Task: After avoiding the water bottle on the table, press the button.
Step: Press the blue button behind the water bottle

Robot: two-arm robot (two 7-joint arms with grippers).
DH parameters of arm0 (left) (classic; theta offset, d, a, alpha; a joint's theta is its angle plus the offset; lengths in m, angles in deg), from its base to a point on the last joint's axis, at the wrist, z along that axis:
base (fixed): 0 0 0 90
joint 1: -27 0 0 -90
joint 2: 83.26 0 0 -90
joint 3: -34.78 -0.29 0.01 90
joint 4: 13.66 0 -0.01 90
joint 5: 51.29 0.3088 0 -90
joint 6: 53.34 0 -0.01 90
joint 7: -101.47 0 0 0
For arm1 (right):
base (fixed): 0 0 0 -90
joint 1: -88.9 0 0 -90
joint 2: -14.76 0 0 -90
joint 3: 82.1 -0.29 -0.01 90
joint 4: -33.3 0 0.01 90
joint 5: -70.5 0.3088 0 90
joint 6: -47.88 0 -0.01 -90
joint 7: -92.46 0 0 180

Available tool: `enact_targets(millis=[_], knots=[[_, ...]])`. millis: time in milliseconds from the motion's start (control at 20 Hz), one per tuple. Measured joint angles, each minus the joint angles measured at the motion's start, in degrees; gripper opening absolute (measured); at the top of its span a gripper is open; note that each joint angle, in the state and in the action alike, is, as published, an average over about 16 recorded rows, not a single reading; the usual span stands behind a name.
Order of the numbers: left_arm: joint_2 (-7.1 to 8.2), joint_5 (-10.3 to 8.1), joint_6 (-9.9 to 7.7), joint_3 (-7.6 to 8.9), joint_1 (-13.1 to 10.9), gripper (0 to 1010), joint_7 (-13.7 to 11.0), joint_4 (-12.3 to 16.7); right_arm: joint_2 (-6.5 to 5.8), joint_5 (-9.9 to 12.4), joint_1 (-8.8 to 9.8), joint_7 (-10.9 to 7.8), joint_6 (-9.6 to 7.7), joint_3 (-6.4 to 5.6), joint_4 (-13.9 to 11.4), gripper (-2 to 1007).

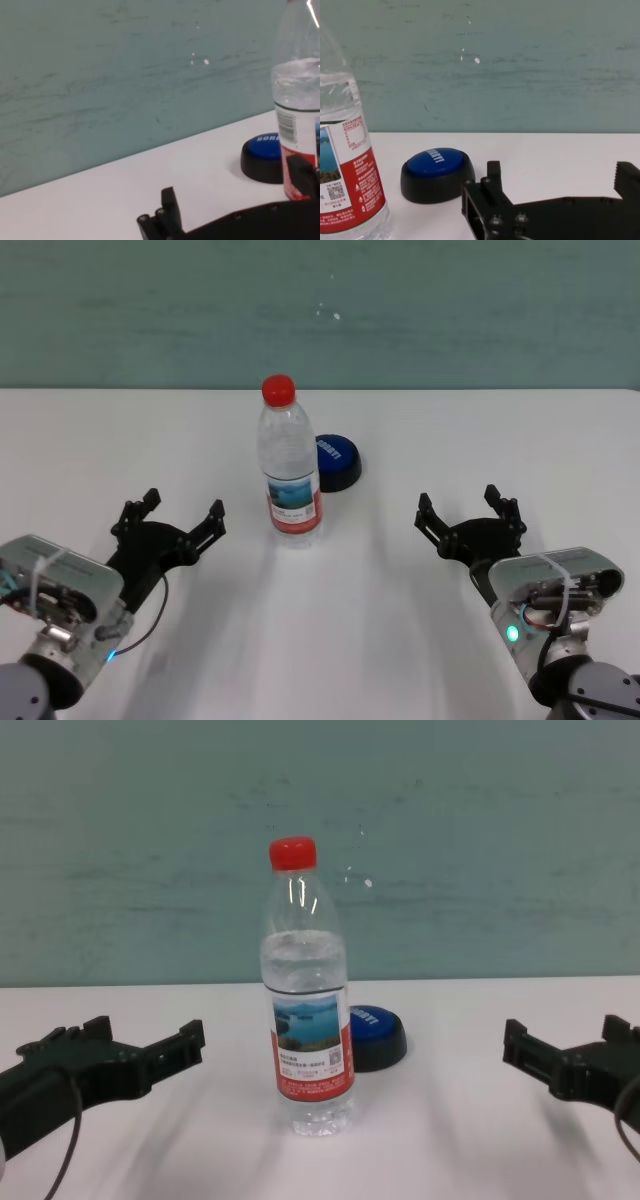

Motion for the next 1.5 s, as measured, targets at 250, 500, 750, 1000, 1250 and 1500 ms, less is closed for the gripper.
enact_targets(millis=[250,500,750,1000,1250,1500], knots=[[-0.02,-0.19,0.04,-0.01,-0.24,1004,-0.07,0.05,0.0,0.0,0.0,0.0,0.0,0.0,0.0,1003],[-0.01,-0.19,0.04,-0.01,-0.24,1004,-0.07,0.06,0.0,0.0,0.0,0.0,0.0,0.0,0.0,1003],[0.02,-0.13,0.03,-0.04,-0.19,1004,-0.09,0.05,0.0,0.0,0.0,0.0,0.0,0.0,0.0,1003],[0.04,-0.08,0.03,-0.06,-0.16,1004,-0.1,0.04,0.04,-0.03,-0.04,-0.05,-0.04,-0.03,0.02,1003],[0.04,-0.05,0.03,-0.07,-0.14,1005,-0.1,0.03,0.33,-0.26,-0.57,-0.54,-0.41,-0.16,0.41,1003],[0.04,-0.04,0.03,-0.06,-0.13,1005,-0.1,0.03,1.02,-0.84,-1.88,-1.53,-0.99,-0.22,1.55,1003]])
